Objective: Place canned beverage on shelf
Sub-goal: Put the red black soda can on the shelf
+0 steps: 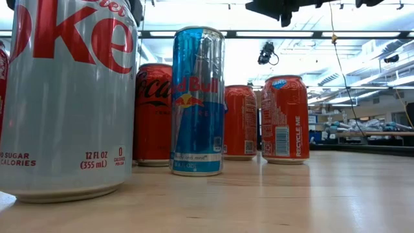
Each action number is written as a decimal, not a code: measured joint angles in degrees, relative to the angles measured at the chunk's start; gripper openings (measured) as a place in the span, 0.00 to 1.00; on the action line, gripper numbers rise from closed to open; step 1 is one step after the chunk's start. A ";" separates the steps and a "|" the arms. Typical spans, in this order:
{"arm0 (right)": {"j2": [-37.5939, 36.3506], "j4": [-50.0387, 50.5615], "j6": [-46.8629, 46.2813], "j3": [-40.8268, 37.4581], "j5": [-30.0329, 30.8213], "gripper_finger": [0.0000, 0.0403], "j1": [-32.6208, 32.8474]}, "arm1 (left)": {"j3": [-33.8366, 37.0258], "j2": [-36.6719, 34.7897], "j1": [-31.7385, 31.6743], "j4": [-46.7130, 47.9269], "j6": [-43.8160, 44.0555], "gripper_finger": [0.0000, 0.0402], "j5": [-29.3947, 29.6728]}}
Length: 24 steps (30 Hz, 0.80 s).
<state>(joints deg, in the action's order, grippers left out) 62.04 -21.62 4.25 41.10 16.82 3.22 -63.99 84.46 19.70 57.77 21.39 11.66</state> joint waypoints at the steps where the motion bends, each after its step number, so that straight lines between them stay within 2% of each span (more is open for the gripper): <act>1: 0.16 -0.28 -0.02 0.00 0.00 0.46 0.00 | 0.00 0.26 0.00 -0.04 0.00 0.99 -0.02; 9: 0.61 -0.31 0.29 0.00 0.00 0.46 0.00 | 0.04 2.01 0.00 -0.56 -0.14 0.97 -0.35; 19: 0.61 -0.60 0.74 0.00 0.02 0.46 -0.04 | -0.09 2.17 -1.65 -0.63 -1.51 0.79 -0.99; 24: 0.61 -0.65 0.95 0.00 0.02 0.46 -0.04 | -0.23 1.55 -2.24 2.57 -2.55 0.76 -2.11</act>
<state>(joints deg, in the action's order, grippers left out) 62.65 -22.27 5.20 41.10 16.84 3.18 -64.22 86.00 17.47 60.35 18.83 9.55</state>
